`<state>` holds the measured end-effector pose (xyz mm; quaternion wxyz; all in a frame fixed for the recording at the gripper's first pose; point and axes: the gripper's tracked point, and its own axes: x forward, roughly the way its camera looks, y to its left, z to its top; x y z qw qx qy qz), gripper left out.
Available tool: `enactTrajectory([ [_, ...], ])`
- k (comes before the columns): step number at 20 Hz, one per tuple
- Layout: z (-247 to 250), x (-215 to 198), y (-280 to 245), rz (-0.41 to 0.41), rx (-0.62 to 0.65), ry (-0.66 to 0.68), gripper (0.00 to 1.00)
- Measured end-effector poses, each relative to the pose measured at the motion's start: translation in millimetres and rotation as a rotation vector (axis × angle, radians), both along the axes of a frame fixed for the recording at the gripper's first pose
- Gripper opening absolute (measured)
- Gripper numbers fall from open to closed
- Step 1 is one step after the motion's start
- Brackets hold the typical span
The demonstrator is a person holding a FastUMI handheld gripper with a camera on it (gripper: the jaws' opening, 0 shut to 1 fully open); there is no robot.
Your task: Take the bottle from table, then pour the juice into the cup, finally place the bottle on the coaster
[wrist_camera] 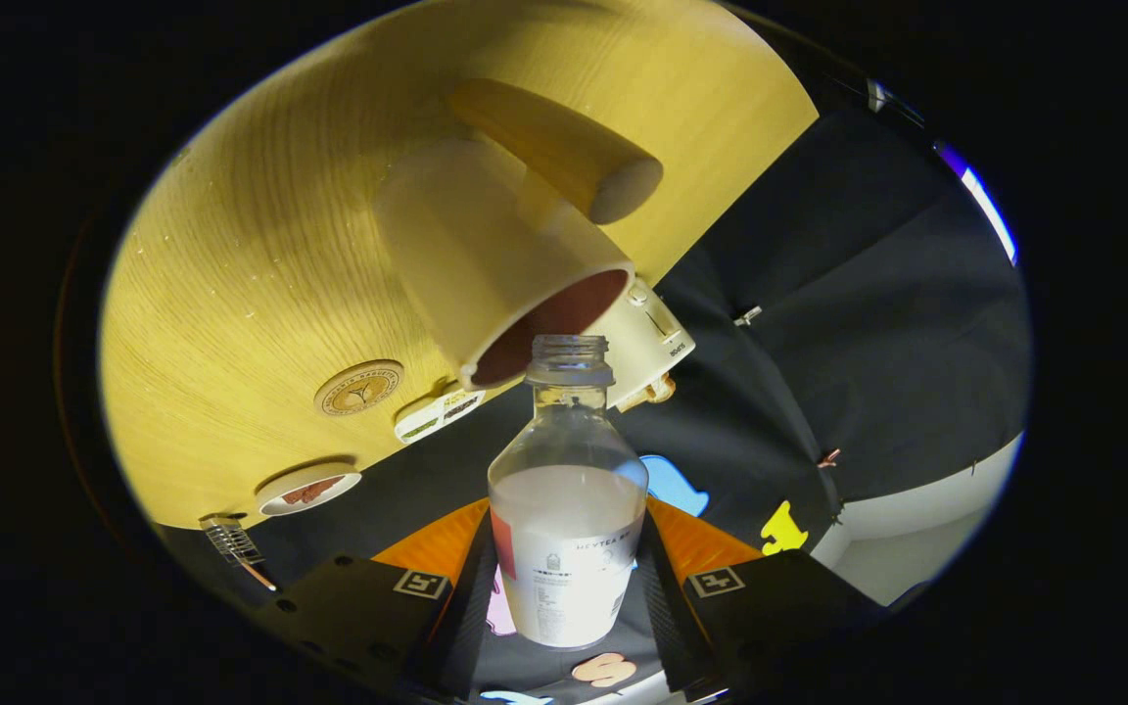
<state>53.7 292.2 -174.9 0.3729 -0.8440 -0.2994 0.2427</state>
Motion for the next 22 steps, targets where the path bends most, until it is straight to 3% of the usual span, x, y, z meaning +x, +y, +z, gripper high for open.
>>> enactTrajectory([
  [13,-6,-5,-24,-0.276,0.309,0.319,0.74],
  [22,-36,-13,-49,-0.605,0.649,0.673,0.74],
])
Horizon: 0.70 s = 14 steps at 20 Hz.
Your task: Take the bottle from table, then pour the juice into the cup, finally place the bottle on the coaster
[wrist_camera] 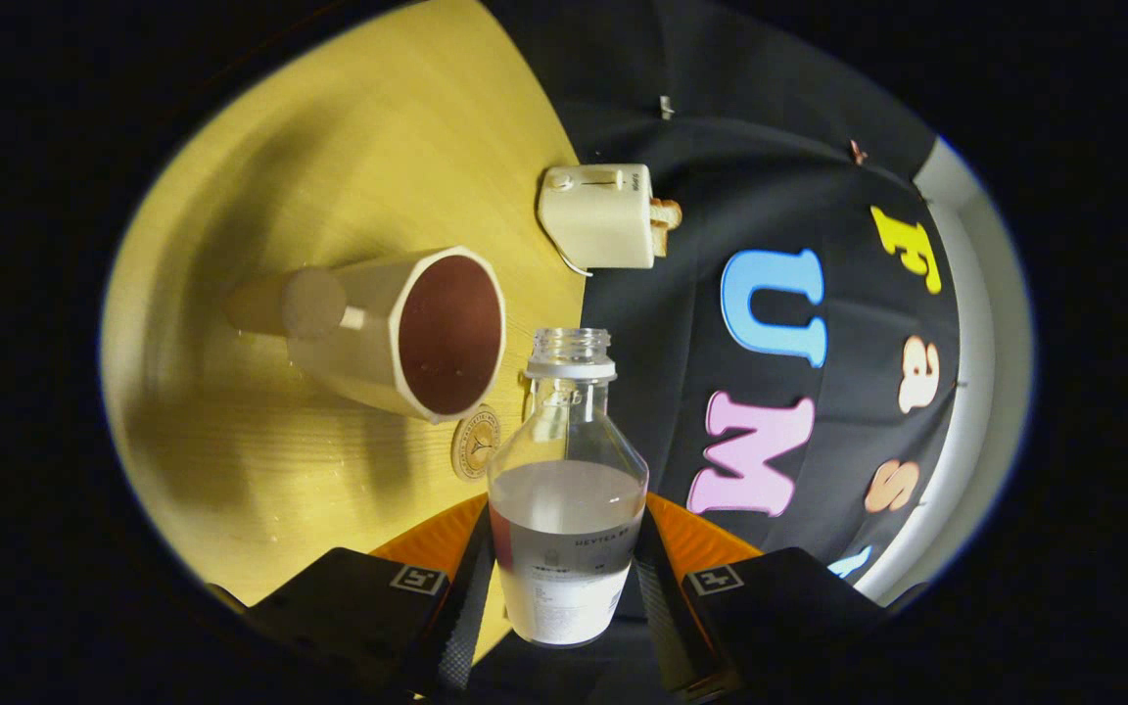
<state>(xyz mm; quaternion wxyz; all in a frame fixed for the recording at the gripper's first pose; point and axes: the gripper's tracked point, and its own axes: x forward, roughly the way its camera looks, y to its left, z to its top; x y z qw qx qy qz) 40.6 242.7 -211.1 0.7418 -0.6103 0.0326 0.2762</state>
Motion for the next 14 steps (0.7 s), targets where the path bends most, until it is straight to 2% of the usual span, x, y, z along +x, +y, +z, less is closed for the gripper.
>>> enactTrajectory([
  [4,-4,-10,11,-0.116,0.267,0.186,0.74],
  [9,6,-15,18,-0.245,0.596,0.349,0.74],
  [12,25,-12,18,-0.284,0.79,0.377,0.74],
  [14,35,-7,17,-0.308,0.856,0.375,0.74],
])
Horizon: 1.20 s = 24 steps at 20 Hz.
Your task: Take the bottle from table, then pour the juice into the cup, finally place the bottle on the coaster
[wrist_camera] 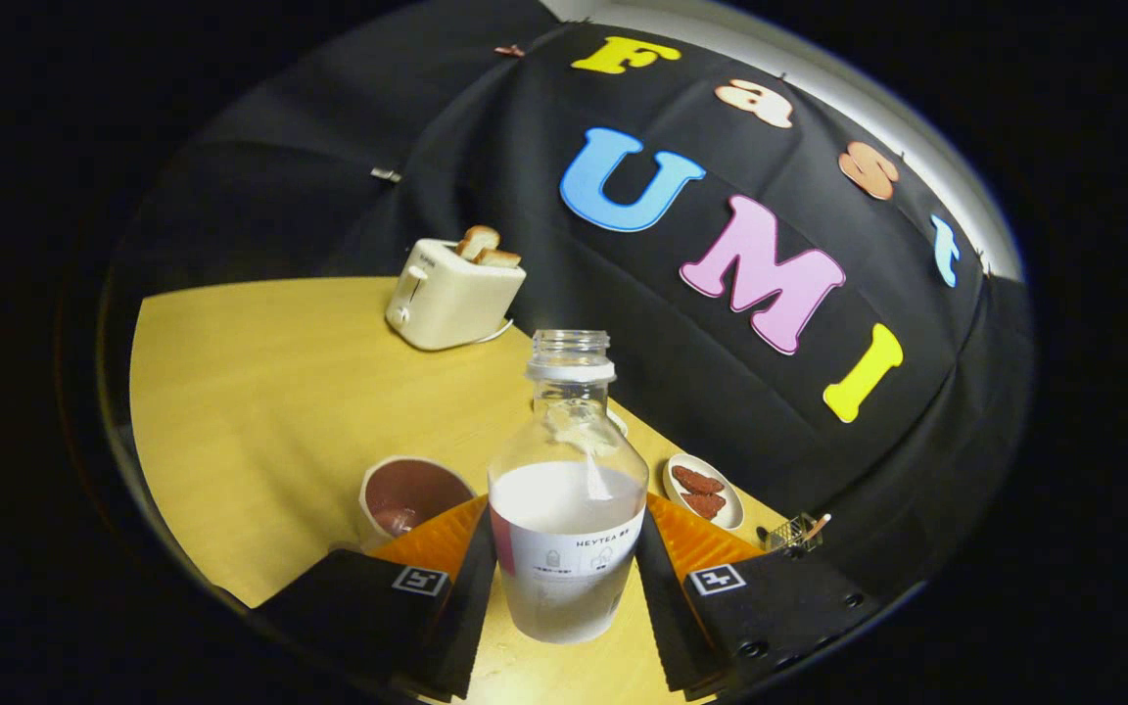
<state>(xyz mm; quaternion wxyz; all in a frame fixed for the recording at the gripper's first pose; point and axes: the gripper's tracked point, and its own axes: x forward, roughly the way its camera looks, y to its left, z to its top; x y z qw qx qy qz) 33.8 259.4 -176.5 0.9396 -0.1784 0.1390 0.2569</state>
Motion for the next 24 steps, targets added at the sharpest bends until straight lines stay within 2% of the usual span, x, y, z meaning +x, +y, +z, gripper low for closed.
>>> enactTrajectory([
  [4,16,7,-7,-0.016,0.042,-0.016,0.75],
  [9,56,23,-8,-0.029,0.243,-0.036,0.74],
  [15,86,58,-13,-0.066,0.413,-0.088,0.76],
  [20,76,104,-9,-0.107,0.455,-0.104,0.76],
  [24,45,140,3,-0.126,0.476,-0.087,0.76],
])
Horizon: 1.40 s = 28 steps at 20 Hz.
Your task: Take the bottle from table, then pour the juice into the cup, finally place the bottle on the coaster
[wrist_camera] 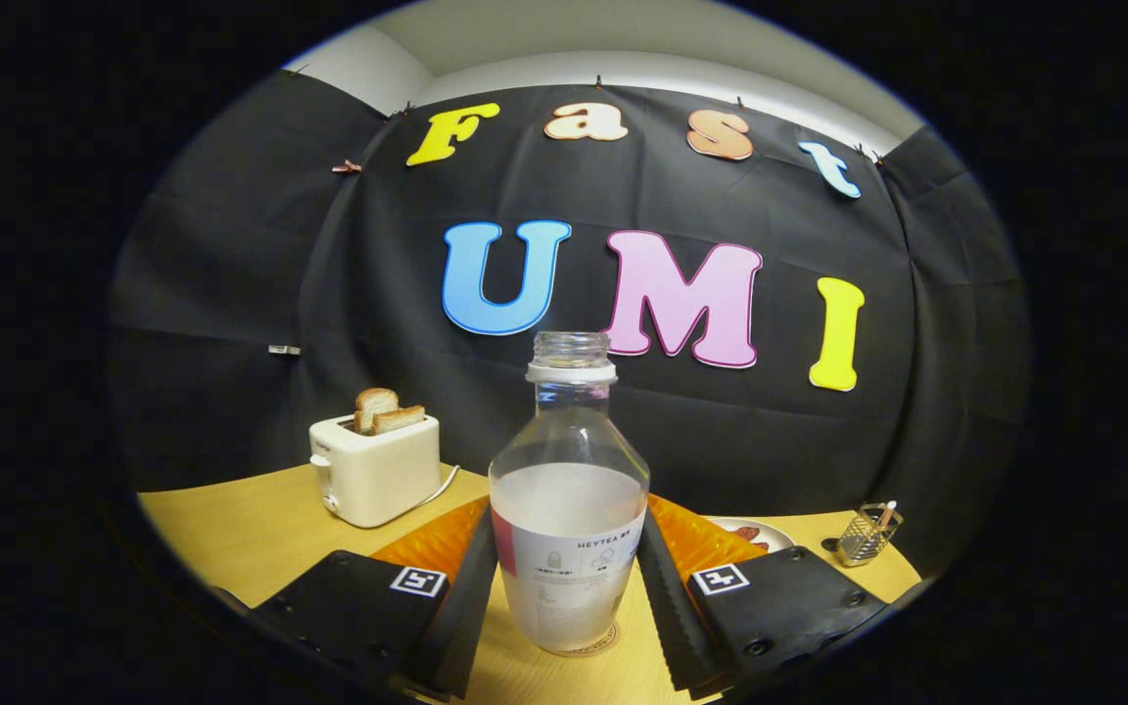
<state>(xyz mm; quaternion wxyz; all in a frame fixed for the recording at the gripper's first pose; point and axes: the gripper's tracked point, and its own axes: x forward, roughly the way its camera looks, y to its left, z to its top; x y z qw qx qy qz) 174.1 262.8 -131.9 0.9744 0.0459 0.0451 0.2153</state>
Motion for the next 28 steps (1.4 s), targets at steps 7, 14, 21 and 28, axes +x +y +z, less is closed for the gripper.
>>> enactTrajectory([
  [7,-70,38,16,-0.011,-0.006,0.074,0.76],
  [14,-108,49,15,-0.028,-0.019,0.116,0.76],
  [21,-121,52,12,-0.041,-0.027,0.135,0.76],
  [28,-130,50,12,-0.042,-0.018,0.155,0.79],
])
